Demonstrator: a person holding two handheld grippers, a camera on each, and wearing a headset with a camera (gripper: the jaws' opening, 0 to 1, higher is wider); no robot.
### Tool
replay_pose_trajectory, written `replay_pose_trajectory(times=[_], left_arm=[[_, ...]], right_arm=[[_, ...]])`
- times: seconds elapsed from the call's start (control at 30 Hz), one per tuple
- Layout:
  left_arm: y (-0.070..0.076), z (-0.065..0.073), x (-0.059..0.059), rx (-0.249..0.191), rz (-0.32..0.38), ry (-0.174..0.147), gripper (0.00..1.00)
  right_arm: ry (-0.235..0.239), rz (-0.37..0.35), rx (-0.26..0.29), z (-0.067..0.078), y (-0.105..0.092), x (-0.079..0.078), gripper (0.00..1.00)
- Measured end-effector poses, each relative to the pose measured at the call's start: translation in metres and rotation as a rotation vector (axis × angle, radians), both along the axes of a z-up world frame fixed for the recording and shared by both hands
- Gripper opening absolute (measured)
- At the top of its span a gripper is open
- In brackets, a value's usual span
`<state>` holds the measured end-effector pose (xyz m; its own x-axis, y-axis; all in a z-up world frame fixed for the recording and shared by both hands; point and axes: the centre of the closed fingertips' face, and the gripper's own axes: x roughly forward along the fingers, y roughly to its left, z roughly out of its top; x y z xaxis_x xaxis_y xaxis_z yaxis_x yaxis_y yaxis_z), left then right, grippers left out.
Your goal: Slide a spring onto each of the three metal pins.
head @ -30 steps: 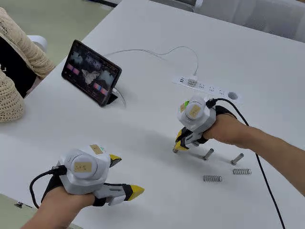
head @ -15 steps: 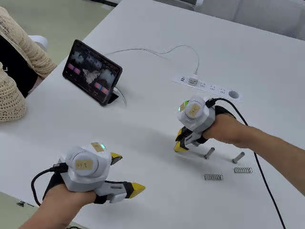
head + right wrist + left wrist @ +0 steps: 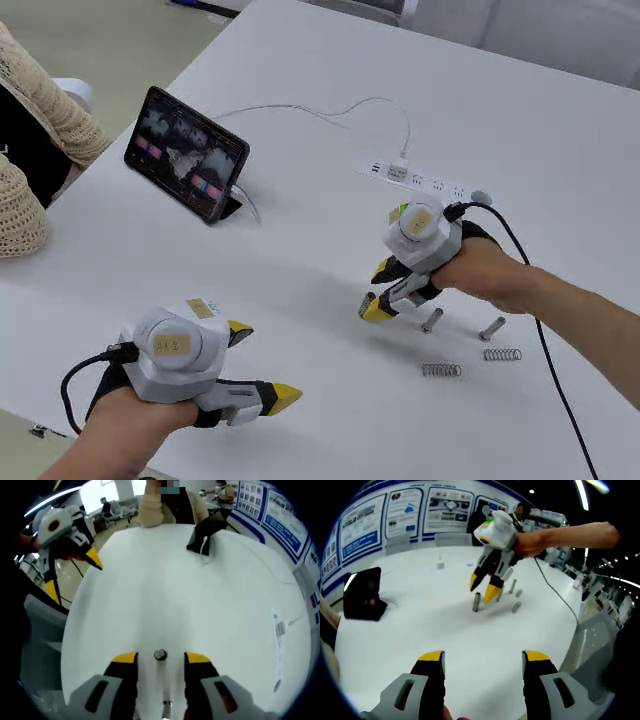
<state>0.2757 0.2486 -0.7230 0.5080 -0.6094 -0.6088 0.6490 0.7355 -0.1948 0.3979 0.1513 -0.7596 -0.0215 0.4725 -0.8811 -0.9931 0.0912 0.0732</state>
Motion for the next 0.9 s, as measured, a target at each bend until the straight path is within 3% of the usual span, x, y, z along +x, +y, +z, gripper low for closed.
replay_pose_trajectory(times=[0.3,0.9], left_arm=[[-0.004,0.003,-0.001,-0.005,-0.007,-0.002,0.64],[-0.013,0.006,0.001,-0.013,-0.022,-0.009,0.64]], right_arm=[[0.014,-0.068,0.069,0.012,-0.002,-0.003,0.39],[0.061,-0.322,0.315,0.038,-0.009,0.003,0.44]])
